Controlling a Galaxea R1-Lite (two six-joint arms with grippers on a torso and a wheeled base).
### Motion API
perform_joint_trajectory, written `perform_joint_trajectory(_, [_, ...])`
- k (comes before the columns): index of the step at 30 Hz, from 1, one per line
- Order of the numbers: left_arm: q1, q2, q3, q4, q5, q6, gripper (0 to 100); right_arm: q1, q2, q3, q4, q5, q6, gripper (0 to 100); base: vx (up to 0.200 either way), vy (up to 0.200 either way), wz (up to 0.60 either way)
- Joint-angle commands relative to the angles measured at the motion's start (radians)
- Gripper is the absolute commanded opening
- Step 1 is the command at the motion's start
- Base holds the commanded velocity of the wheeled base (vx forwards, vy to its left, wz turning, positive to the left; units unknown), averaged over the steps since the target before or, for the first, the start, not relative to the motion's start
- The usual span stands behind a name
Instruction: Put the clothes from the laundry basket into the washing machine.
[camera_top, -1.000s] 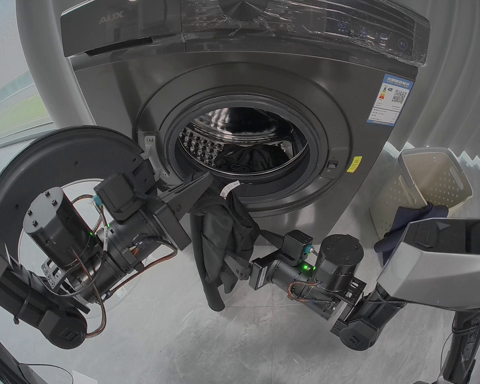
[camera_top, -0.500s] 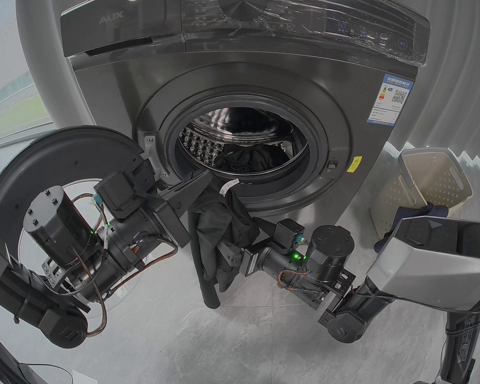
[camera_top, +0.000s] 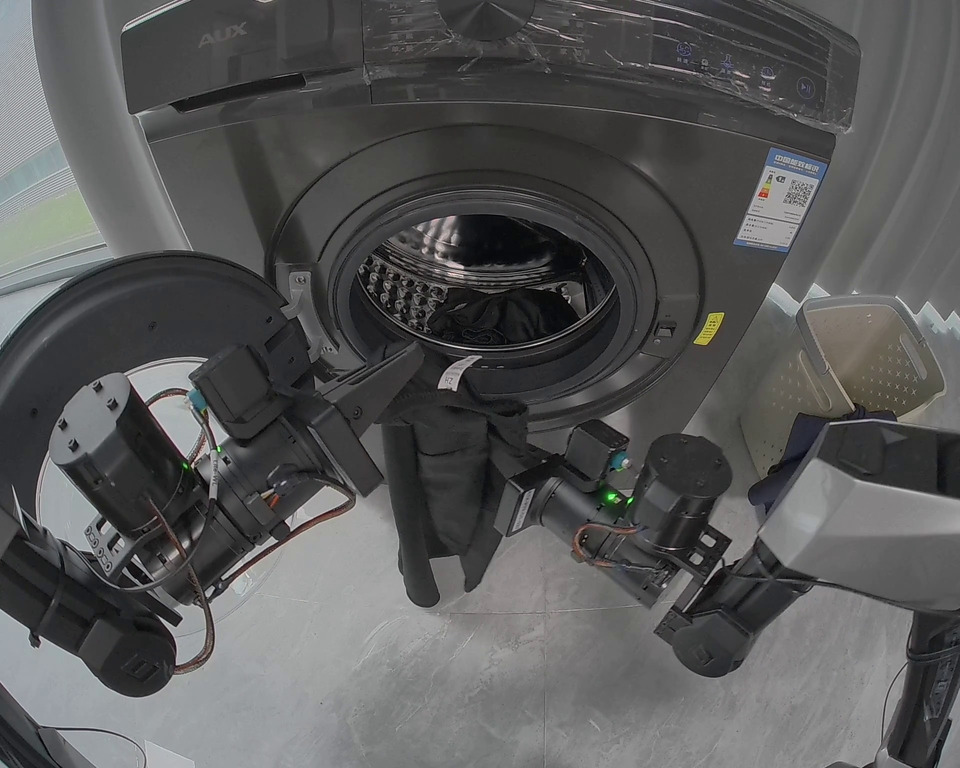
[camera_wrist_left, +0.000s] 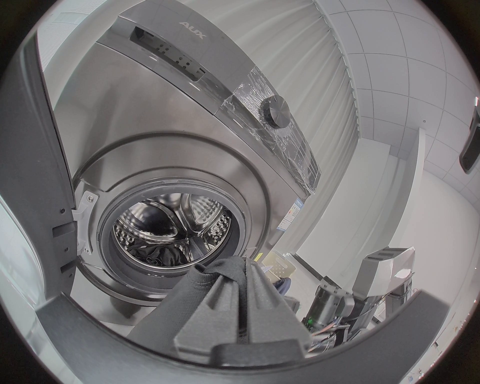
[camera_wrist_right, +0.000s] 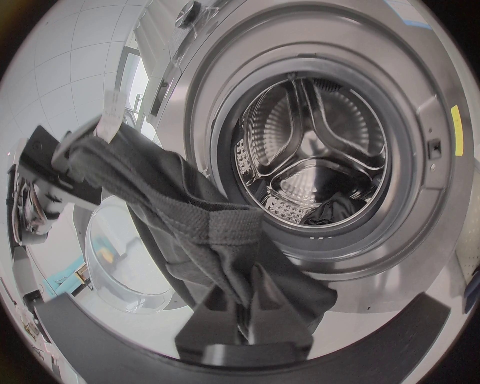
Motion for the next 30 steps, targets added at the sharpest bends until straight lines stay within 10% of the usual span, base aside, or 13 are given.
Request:
perform_joint_trajectory(1, [0.000, 0.007, 0.003, -0.001, 0.000, -0.001, 0, -0.039, -0.133, 0.093, 0.001, 0.008, -0.007, 0, 0.000, 0.000, 0.00])
perform_joint_trajectory(19, [-0.006, 0.003, 0.024, -0.003, -0.005, -0.001, 0, -0.022, -0.161, 0.153, 0.003, 0.009, -0.015, 0, 0.000, 0.000, 0.00])
perform_joint_trajectory(20, [-0.006, 0.000, 0.024, -0.003, -0.005, -0.001, 0, -0.018, -0.146, 0.144, 0.000, 0.009, -0.013, 100, 0.000, 0.000, 0.00])
perform_joint_trajectory(30, [-0.009, -0.003, 0.024, -0.003, -0.005, -0.001, 0, -0.002, -0.116, 0.138, -0.002, 0.009, -0.010, 100, 0.000, 0.000, 0.00])
